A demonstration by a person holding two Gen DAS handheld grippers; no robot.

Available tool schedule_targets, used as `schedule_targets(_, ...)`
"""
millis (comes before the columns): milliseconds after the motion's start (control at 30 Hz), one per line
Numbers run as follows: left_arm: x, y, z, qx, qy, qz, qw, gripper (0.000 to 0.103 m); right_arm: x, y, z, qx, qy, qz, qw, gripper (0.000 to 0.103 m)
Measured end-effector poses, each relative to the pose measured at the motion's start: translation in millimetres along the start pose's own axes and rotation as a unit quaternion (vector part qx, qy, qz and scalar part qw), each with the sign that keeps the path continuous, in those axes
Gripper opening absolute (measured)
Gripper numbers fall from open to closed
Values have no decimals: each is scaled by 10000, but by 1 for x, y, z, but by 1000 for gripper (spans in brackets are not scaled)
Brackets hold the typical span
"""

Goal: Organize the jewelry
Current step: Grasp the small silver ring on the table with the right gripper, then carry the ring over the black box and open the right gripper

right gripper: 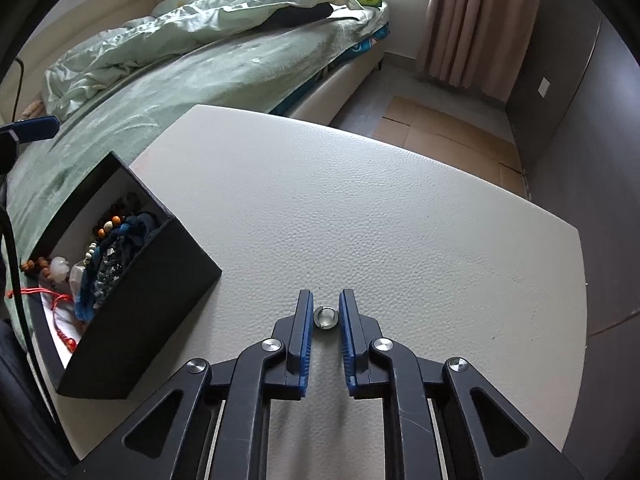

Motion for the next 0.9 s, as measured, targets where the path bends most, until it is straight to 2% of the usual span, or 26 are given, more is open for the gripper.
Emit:
schedule_targets(133, -2, -6, 1, 16, -58, -31, 10000, 101, -3, -6, 2, -12, 24, 20, 10000, 14)
schedule_targets(367, -2, -20, 0, 71, -133, 3, 9999, 101, -15, -44, 11, 469, 304, 246, 9981, 14)
schedule_targets(500, -3, -28, -1, 108, -150, 9, 9998, 101, -36, -61, 16, 733, 155, 524, 9958, 14)
schedule_targets(633, -6, -38, -2, 152, -189, 21, 9997, 101, -55, -69, 17, 809, 49, 668, 9945, 14)
schedule_targets(800, -7, -54, -1, 241, -259, 1, 9994, 101, -78, -75, 14, 802, 18, 1067, 9911, 14)
schedule_targets(833, -7, -58, -2, 258, -267, -2, 9993, 101, -86, -76, 14, 785, 42, 1300, 9884, 14)
schedule_targets(900, -5, -64, -2, 280, -271, -7, 9992, 101, -95, -76, 13, 737, 56, 1500, 9859, 14)
Point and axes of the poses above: each gripper's, at about its wrist camera, not at the fingertips, and y roughly the way its jaws point, x to its right, z to its top, the point moved 2 cm from there along y, roughly the way its jaws point, and after that the axes turned 12 degrees about z, right-handed, at the moved point
